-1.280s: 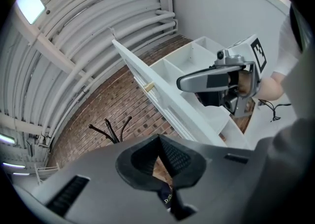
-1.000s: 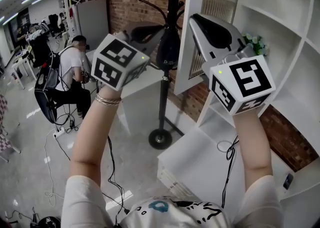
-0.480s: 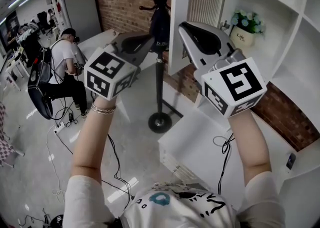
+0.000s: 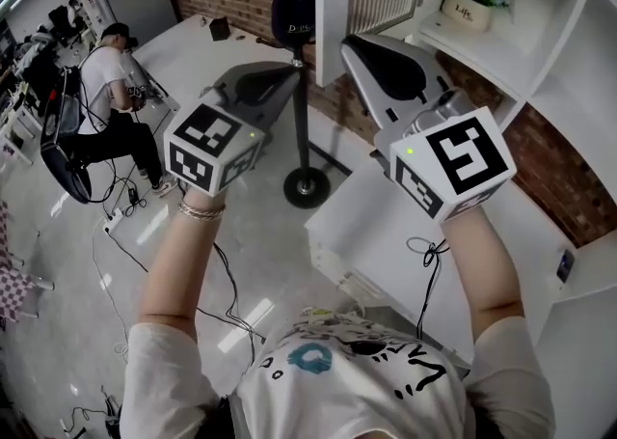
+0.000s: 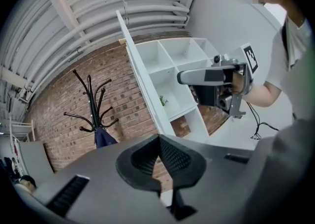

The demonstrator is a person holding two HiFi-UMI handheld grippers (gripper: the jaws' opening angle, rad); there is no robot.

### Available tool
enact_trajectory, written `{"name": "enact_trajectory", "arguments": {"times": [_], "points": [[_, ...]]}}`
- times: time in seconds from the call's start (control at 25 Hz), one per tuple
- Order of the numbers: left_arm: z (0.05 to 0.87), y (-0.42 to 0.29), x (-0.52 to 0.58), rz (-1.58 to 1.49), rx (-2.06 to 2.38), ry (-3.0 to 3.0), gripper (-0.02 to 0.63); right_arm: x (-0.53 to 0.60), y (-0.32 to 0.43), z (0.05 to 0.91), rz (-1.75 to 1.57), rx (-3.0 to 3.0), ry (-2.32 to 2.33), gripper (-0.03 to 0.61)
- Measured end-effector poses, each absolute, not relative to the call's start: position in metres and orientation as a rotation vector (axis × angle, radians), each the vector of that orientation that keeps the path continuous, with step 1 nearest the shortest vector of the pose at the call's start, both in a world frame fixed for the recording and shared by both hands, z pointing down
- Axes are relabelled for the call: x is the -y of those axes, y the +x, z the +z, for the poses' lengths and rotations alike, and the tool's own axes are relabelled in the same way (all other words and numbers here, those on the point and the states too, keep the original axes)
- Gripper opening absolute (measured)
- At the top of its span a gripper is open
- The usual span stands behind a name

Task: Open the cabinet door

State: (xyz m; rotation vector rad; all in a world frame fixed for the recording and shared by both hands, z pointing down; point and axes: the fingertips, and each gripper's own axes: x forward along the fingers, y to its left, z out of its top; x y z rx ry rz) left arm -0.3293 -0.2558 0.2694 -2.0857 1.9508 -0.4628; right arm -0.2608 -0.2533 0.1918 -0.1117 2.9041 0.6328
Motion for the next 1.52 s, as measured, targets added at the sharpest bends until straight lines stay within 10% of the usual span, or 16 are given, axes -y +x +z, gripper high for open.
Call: {"name": "enact_trajectory", "arguments": {"times": [1.52], "points": [[0.455, -0.124, 0.351, -0.451, -1.463, -2.652, 0.012, 0.359, -0.080, 0.425, 0.141, -3.172, -0.796, 0.032]]}}
